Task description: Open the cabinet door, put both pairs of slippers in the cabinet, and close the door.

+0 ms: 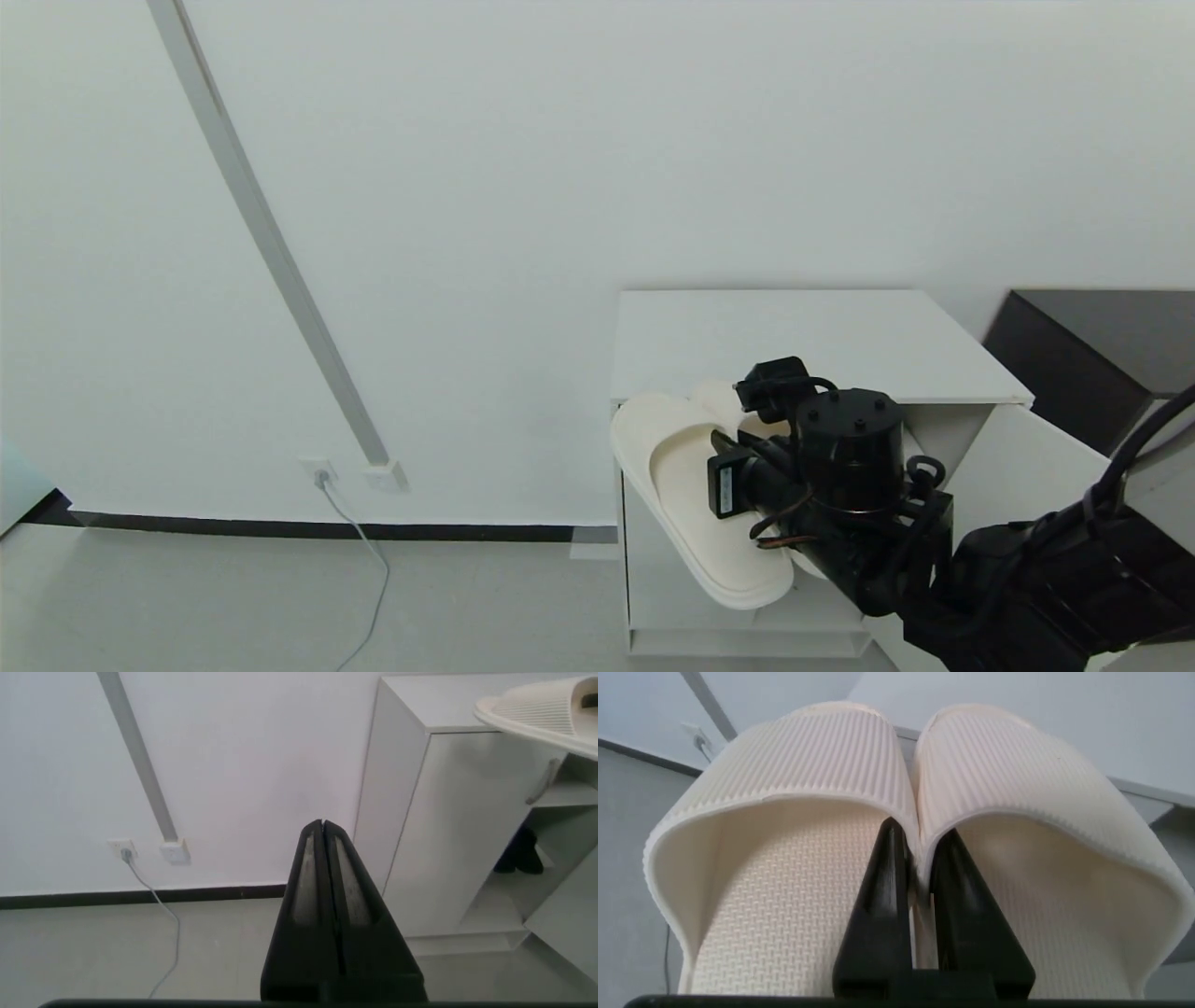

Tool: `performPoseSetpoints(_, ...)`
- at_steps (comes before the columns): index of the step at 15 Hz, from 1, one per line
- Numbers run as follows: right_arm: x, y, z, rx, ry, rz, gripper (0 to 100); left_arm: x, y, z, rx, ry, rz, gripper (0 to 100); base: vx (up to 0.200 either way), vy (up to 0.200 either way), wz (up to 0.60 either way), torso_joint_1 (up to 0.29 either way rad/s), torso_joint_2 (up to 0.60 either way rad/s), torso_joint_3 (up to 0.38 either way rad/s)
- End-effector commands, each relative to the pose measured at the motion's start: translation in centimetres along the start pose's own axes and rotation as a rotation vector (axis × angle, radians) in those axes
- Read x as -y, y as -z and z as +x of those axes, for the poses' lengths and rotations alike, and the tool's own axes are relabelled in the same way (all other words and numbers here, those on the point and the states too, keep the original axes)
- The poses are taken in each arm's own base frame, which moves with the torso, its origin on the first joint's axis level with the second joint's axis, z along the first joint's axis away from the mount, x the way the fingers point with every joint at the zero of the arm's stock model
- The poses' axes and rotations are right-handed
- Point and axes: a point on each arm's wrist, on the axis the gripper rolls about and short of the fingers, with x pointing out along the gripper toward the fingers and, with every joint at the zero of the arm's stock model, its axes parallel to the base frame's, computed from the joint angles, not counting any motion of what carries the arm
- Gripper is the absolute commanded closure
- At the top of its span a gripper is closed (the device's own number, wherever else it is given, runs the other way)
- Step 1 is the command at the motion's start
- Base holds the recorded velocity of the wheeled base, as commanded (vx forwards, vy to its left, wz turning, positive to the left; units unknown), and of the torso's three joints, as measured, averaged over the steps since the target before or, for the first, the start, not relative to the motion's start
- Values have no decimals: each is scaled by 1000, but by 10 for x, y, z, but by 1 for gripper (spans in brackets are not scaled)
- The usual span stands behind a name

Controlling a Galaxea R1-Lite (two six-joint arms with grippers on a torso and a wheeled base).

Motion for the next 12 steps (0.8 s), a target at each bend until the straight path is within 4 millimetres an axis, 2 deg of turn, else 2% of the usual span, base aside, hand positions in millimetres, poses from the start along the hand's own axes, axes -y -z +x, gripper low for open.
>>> performPoseSetpoints(1, 0, 1, 0, -4, 1, -2, 100, 0, 0, 0, -2, 1, 1, 100, 0, 0, 0, 0, 0, 0)
performPoseSetpoints(7, -2, 1, 0, -3, -4, -2, 100, 0, 0, 0, -2, 1, 1, 100, 0, 0, 0, 0, 0, 0)
performPoseSetpoints(12, -1, 1, 0, -3, -4, -3, 100, 0, 0, 0, -2, 1, 1, 100, 0, -200, 0, 3, 4, 1)
